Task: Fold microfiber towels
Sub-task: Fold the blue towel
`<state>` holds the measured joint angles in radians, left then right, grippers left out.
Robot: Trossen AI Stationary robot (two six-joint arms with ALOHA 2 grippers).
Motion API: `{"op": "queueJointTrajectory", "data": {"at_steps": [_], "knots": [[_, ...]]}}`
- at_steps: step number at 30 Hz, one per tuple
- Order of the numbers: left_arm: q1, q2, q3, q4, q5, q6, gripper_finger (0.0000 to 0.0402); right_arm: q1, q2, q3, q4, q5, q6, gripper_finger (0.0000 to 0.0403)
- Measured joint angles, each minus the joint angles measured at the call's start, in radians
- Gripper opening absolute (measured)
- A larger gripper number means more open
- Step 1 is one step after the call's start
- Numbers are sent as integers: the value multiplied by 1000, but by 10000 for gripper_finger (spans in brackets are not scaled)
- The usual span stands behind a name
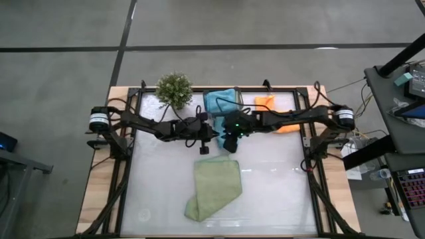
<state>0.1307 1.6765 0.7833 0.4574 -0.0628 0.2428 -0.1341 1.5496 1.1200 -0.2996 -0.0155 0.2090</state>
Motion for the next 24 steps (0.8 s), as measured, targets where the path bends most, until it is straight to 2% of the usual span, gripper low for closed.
{"op": "queueJointTrajectory", "data": {"at_steps": [4,8,12,15,21,24], "knots": [[0,71,4,92,0,-12,6,-14,-63,-126,149,0,-26,62],[0,142,17,131,4,-68,6,-41,-73,-242,304,0,-26,15],[-2,209,36,135,12,-114,6,-75,-34,-332,465,5,-1,11],[-2,249,51,134,57,-133,6,-96,12,-371,570,19,0,11],[-6,281,54,131,178,-133,6,-109,118,-392,624,18,0,11],[-6,273,43,124,194,-133,6,-108,154,-390,636,15,23,11]]}}
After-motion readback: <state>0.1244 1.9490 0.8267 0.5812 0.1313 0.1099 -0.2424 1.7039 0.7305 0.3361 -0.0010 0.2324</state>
